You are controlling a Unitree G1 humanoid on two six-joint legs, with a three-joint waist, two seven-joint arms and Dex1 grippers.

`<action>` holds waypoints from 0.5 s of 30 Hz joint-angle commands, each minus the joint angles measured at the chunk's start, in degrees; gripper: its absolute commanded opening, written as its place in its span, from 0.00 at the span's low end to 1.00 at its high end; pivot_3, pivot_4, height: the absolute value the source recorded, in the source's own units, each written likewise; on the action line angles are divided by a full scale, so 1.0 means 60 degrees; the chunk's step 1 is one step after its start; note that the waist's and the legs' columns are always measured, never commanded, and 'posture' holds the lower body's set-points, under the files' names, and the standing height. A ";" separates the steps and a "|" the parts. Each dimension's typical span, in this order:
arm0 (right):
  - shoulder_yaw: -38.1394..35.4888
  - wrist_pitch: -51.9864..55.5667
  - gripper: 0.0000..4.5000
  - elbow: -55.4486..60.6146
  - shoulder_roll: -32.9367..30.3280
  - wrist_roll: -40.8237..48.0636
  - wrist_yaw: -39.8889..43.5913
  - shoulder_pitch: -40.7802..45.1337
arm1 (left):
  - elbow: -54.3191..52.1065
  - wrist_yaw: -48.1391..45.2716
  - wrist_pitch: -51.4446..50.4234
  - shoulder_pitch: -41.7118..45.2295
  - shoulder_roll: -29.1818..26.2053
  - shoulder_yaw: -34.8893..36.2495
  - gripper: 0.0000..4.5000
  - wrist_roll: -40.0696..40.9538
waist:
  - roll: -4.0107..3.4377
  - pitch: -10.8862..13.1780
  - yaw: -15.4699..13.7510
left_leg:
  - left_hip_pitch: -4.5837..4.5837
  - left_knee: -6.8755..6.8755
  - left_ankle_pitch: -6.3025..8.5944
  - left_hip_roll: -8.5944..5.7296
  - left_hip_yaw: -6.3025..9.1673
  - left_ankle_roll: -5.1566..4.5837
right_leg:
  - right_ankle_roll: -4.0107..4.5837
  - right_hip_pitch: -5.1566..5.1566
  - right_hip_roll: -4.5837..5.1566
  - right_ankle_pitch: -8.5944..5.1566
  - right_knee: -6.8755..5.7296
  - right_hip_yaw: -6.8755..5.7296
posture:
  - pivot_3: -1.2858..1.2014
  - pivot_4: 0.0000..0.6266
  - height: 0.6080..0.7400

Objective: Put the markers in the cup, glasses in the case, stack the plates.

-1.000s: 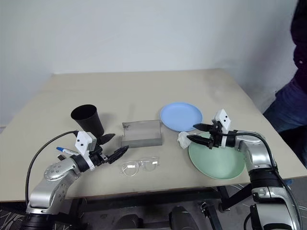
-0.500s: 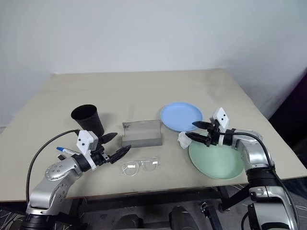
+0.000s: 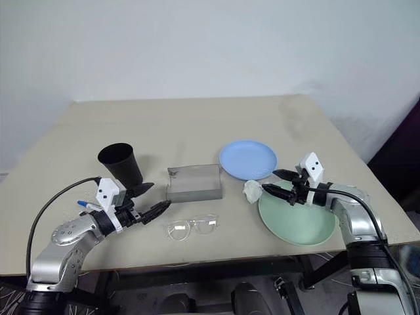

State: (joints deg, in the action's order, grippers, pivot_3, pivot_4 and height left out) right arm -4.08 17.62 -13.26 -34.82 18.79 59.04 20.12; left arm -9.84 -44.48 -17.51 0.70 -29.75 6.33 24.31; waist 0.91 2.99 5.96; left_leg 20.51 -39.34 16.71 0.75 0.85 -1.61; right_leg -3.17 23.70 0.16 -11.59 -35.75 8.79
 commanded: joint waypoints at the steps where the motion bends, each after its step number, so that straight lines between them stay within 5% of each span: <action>1: -0.0587 0.0176 0.75 -0.0320 -0.0278 0.0159 -0.0351 0.0234 | -0.0266 -0.0050 0.0166 0.0290 0.0063 0.0077 1.00 0.0157 | 0.0001 -0.0001 -0.0006 | 0.0001 0.0000 0.0000 0.0000 -0.0001 0.0000 | -0.0001 0.0000 0.0001 0.0001 0.0002 0.0001 | 0.52 0.00 1.00; 15: -0.1229 0.0383 0.75 -0.4960 -0.1586 -0.0262 -0.0528 0.1512 | -0.1005 0.0002 -0.0235 0.0192 0.0463 -0.0712 1.00 0.0178 | 0.0003 0.0001 0.0038 | -0.0017 0.0002 0.0000 -0.0004 -0.0009 -0.0002 | 0.0002 -0.0022 0.0000 0.0001 0.0010 0.0015 | 0.52 0.00 1.00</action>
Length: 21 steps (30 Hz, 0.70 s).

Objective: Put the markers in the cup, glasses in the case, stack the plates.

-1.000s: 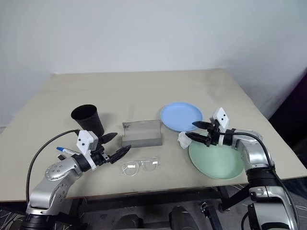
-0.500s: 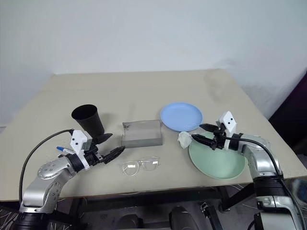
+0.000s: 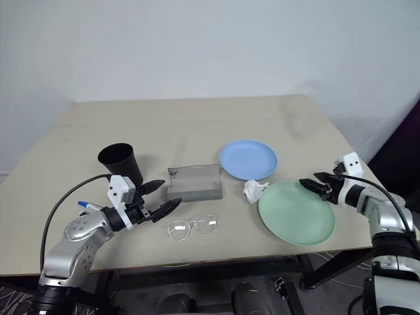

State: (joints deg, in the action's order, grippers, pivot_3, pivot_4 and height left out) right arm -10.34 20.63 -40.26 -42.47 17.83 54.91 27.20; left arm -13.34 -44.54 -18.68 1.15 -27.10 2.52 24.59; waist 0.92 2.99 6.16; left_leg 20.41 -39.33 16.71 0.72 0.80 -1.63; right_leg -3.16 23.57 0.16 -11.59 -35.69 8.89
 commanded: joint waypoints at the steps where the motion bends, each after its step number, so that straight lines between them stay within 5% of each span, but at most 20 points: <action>1: -0.0213 0.0071 0.75 -0.0633 -0.0371 -0.0017 0.0329 0.0373 | -0.0464 0.0001 -0.0079 0.0161 0.0044 -0.0129 1.00 0.0147 | -0.0001 0.0000 0.0005 | -0.0001 0.0000 0.0000 0.0000 -0.0002 0.0000 | 0.0000 -0.0001 0.0000 0.0000 0.0001 0.0002 | 0.52 0.00 1.00; 21: -0.0178 0.1487 0.75 -0.0816 -0.0326 0.0128 0.1021 -0.0056 | -0.0266 -0.0101 -0.0169 0.0607 0.0118 -0.0409 1.00 0.0066 | 0.0000 0.0000 0.0008 | -0.0009 -0.0007 0.0000 -0.0004 -0.0011 -0.0001 | -0.0003 -0.0009 -0.0003 0.0001 0.0000 0.0019 | 0.52 0.00 1.00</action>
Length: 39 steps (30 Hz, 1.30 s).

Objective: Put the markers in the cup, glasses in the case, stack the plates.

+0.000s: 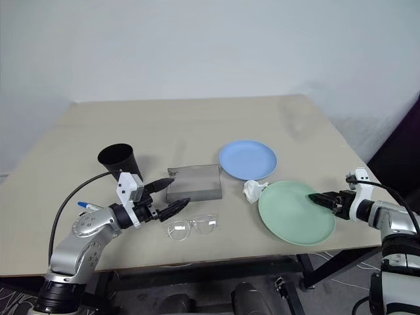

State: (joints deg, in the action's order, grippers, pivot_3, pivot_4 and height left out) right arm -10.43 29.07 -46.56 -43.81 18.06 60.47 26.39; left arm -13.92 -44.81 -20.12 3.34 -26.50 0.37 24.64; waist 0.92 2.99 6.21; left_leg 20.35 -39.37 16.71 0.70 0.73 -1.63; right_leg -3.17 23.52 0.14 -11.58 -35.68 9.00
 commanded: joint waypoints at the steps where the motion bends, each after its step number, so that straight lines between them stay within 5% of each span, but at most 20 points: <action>1: -0.0161 0.0097 0.75 0.0218 -0.0098 0.0084 0.0095 0.0076 | -0.0158 -0.0059 0.0078 0.0250 0.0021 -0.0063 1.00 0.0053 | 0.0001 0.0000 -0.0001 | 0.0000 -0.0001 0.0000 0.0000 0.0000 0.0000 | 0.0000 -0.0001 0.0000 0.0000 0.0000 0.0000 | 0.52 0.00 1.00; 12: -0.0211 0.0167 0.01 0.0090 -0.0024 0.0085 0.0087 0.0138 | -0.0110 -0.0088 0.0162 0.0167 0.0030 -0.0171 1.00 0.0006 | 0.0007 -0.0001 0.0004 | -0.0005 -0.0002 0.0000 0.0000 -0.0001 0.0000 | 0.0000 -0.0004 -0.0001 0.0000 0.0000 0.0000 | 0.52 0.00 1.00; 30: -0.1159 0.1163 0.01 0.0374 0.0030 0.1440 0.1337 0.0974 | 0.0004 -0.0174 0.0231 0.0230 0.0035 -0.0254 1.00 -0.0065 | 0.0001 0.0000 0.0003 | -0.0027 -0.0002 0.0000 0.0001 -0.0010 0.0000 | 0.0006 -0.0015 -0.0007 -0.0004 -0.0002 0.0019 | 0.52 0.00 1.00; 39: -0.1242 0.1137 0.01 0.1418 0.1047 0.1484 -0.0346 0.1944 | 0.0087 -0.0222 0.0247 0.0279 0.0024 -0.0241 1.00 -0.0116 | -0.0007 0.0001 0.0072 | -0.0013 0.0000 0.0000 0.0002 -0.0010 0.0000 | -0.0003 -0.0001 -0.0008 0.0001 -0.0004 0.0020 | 0.52 0.00 1.00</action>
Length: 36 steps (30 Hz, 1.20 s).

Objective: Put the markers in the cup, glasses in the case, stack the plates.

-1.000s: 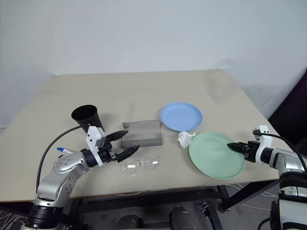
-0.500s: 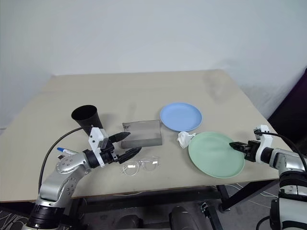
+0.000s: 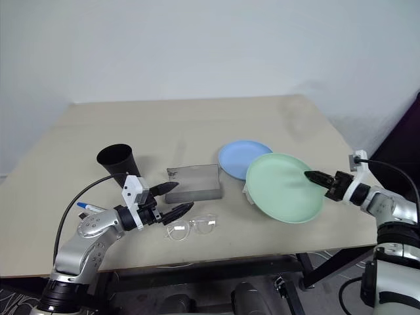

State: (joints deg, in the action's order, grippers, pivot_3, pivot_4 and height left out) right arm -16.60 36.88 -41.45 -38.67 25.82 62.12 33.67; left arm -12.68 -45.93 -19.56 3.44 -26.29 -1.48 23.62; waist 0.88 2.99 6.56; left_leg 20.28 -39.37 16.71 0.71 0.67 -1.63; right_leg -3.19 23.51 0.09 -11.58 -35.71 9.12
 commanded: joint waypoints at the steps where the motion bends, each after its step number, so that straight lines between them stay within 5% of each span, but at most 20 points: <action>1: -0.0173 -0.0156 0.01 0.0348 0.0431 0.0071 -0.1125 0.1158 | -0.0100 -0.0039 0.0145 0.0282 0.0000 0.0051 1.00 0.0043 | -0.0001 0.0000 0.0035 | 0.0002 0.0000 0.0000 0.0000 0.0003 0.0000 | -0.0001 0.0000 0.0000 0.0001 0.0000 -0.0001 | 0.52 0.00 1.00; 13: 0.0864 -0.2485 0.01 -0.3673 0.2233 -0.1977 -0.4585 0.4414 | 0.0031 -0.0002 0.0157 0.0457 0.0110 -0.0057 1.00 -0.0035 | -0.0008 -0.0005 0.0161 | 0.0059 0.0032 0.0000 -0.0001 0.0015 0.0000 | -0.0017 0.0051 0.0002 0.0008 0.0007 -0.0004 | 0.52 0.00 1.00; 21: 0.0535 -0.3923 0.01 -0.5238 0.2641 -0.2263 -0.5710 0.5155 | -0.0176 0.0137 0.0141 0.0314 0.0061 0.0050 1.00 -0.0034 | -0.0011 -0.0004 0.0200 | 0.0066 0.0040 0.0000 -0.0002 0.0016 0.0000 | -0.0017 0.0061 0.0006 0.0009 0.0005 -0.0003 | 0.52 0.00 1.00; 24: 0.0362 -0.4146 0.16 -0.5380 0.2717 -0.2201 -0.5872 0.5178 | -0.0254 0.0188 0.0138 0.0237 0.0059 0.0033 1.00 -0.0036 | -0.0011 -0.0005 0.0257 | 0.0061 0.0040 0.0000 -0.0001 0.0019 0.0000 | -0.0017 0.0057 0.0004 0.0009 0.0003 -0.0003 | 0.52 0.00 1.00; 30: 0.0092 -0.4262 0.62 -0.5359 0.2810 -0.2146 -0.5620 0.5217 | -0.0296 0.0228 0.0105 0.0243 0.0046 -0.0004 1.00 -0.0032 | -0.0012 -0.0005 0.0428 | 0.0057 0.0037 0.0000 -0.0002 0.0021 0.0000 | -0.0017 0.0052 0.0003 0.0009 0.0000 -0.0003 | 0.52 0.00 1.00; 36: 0.0608 -0.4671 0.62 -0.4842 0.2351 -0.2512 -0.3435 0.4847 | -0.0246 0.0209 0.0096 0.0353 0.0028 0.0016 1.00 -0.0030 | -0.0015 -0.0004 0.0438 | 0.0053 0.0039 0.0000 -0.0001 0.0025 0.0000 | -0.0017 0.0051 0.0000 0.0009 -0.0003 -0.0004 | 0.52 0.00 1.00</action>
State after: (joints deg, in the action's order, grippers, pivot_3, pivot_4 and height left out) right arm -13.83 11.08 -74.16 -22.81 11.32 36.51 62.23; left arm -12.35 -44.68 -19.51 4.59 -25.86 -1.90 23.20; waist 0.79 2.97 9.18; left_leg 20.59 -39.14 16.71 0.71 0.82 -1.64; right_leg -3.29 23.81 0.09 -11.53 -35.72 9.10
